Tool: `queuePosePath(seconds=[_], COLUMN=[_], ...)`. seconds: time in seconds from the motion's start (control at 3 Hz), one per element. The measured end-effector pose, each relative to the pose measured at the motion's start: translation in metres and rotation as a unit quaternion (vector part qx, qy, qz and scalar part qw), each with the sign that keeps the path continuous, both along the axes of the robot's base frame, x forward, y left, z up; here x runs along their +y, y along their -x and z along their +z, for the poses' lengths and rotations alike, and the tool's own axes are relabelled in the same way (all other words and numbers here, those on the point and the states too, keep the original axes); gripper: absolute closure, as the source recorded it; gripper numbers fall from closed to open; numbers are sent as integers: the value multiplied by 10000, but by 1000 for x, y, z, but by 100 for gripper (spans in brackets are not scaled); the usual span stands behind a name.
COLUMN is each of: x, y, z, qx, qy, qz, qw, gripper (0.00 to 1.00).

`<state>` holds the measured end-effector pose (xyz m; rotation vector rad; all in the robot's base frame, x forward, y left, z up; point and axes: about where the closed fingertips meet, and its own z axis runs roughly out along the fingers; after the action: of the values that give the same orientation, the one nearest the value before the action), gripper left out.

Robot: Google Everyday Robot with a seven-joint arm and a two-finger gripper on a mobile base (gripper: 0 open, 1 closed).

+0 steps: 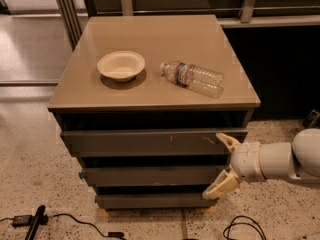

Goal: Open top drawer

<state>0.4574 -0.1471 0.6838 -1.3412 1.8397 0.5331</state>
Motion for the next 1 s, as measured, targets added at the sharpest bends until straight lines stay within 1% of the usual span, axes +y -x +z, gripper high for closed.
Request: queuePosePath(seconds=[0.33,0.67,1.0], x=[2,6,8], y=[-1,-5,-22], z=[-2,-2,-11], qx=[-2,-38,-148], qy=[28,123,351], qz=[28,89,280], qw=[10000,9999,9989], gripper=[0,0,0])
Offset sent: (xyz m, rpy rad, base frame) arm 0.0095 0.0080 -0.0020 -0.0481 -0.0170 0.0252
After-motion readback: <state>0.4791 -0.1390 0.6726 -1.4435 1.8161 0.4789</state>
